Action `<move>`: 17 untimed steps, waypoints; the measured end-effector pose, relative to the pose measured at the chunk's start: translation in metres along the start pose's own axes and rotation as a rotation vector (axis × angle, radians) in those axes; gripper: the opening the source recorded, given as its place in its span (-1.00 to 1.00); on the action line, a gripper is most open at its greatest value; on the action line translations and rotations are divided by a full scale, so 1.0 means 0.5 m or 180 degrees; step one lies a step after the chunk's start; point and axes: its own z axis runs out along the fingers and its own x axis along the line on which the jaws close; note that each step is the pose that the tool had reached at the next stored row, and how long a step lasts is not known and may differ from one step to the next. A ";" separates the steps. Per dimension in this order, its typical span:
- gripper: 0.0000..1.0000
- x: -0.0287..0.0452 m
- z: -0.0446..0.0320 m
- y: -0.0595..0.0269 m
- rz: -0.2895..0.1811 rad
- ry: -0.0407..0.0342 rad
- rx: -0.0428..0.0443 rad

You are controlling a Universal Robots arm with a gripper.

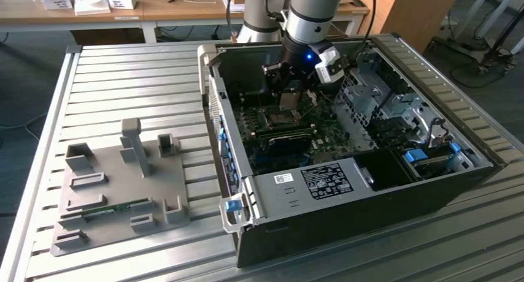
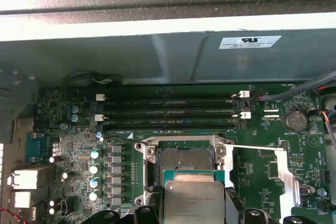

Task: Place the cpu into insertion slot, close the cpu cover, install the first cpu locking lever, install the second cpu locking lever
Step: 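Place the cpu into insertion slot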

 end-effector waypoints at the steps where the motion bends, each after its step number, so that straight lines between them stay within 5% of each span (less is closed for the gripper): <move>1: 0.08 0.000 0.000 0.000 0.0000 0.0000 0.0000; 17: 0.08 0.000 0.014 -0.001 0.0000 0.0000 0.0000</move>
